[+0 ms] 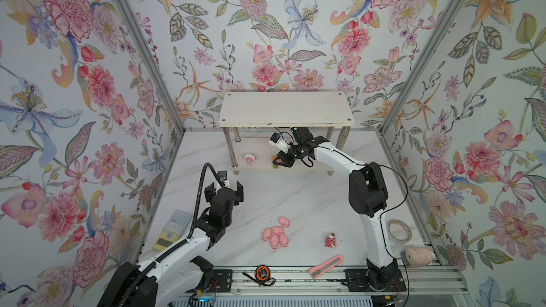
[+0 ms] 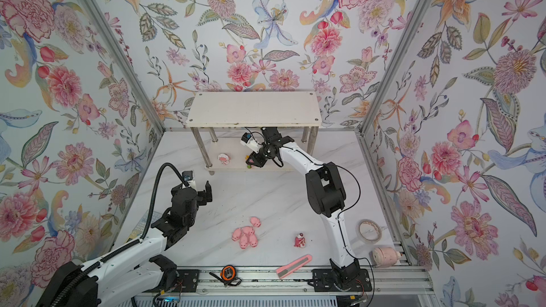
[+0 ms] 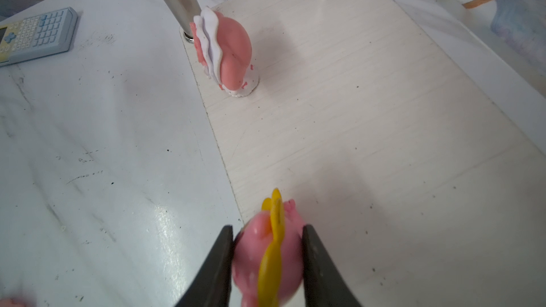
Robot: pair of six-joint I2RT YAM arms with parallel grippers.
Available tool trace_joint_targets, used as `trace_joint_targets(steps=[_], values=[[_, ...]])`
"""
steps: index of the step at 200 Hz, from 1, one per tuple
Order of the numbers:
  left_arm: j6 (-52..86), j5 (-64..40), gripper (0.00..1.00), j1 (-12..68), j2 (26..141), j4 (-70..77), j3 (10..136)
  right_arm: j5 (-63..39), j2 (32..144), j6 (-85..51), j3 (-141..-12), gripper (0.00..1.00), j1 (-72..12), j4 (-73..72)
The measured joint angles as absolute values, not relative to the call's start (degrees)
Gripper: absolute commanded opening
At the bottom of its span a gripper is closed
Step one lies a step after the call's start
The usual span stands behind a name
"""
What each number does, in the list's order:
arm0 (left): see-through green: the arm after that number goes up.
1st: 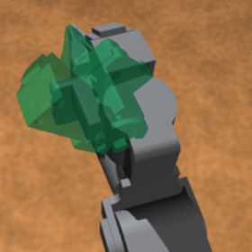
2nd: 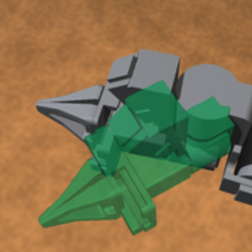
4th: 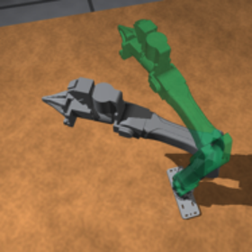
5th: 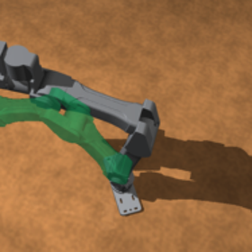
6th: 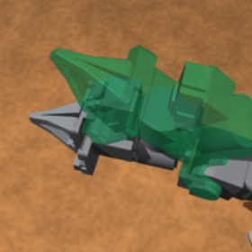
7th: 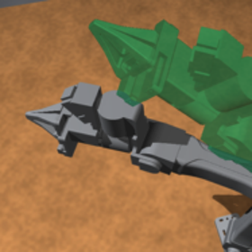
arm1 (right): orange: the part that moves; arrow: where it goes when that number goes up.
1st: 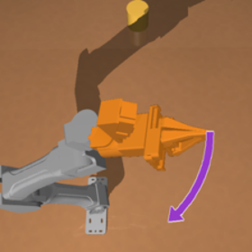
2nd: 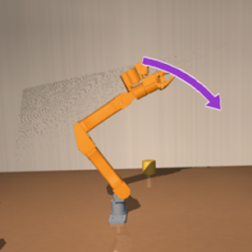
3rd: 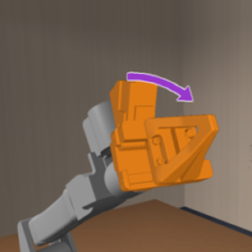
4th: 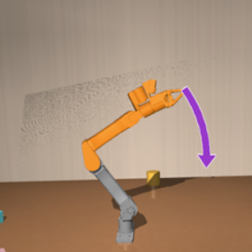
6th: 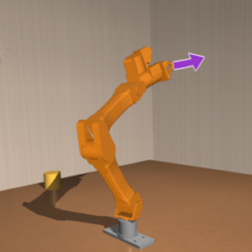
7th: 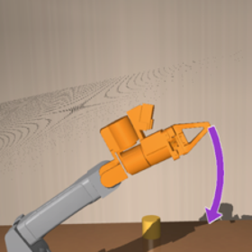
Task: Organize plastic toys on shelves
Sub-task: Place the plastic toy on the shelf.
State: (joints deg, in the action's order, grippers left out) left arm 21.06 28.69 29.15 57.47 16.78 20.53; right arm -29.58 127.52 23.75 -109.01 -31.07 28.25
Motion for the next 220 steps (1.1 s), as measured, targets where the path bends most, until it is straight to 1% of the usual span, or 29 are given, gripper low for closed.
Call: trace_joint_targets(steps=[12,38,57,76,94,121,147,220], values=[[21.06,28.67,0.97,29.15,57.91,16.88,20.69,-29.58,127.52,23.59,-109.01,0.45,-31.07,28.25],[21.06,28.38,0.97,29.15,58.76,17.67,20.93,-29.56,127.55,23.20,-109.01,0.52,-31.03,27.92],[21.08,28.03,0.97,29.15,58.94,17.91,21.06,-29.56,127.61,22.81,-109.01,0.58,-30.96,27.62],[21.08,27.62,0.97,29.15,58.94,18.11,21.15,-29.56,127.74,22.24,-109.03,0.67,-30.96,27.57],[21.08,27.51,0.97,29.15,58.94,18.09,21.17,-29.56,127.90,21.58,-109.06,0.72,-30.92,27.38],[21.06,27.44,0.97,29.15,58.92,18.09,21.17,-29.56,127.85,19.99,-108.47,0.75,-30.85,25.28],[21.08,27.42,0.97,29.15,58.83,18.11,21.17,-29.58,126.61,17.45,-103.74,0.76,-30.85,20.82],[21.06,27.24,0.98,29.15,54.94,18.28,21.10,-29.36,117.27,10.35,-90.65,0.77,-30.76,10.85]])
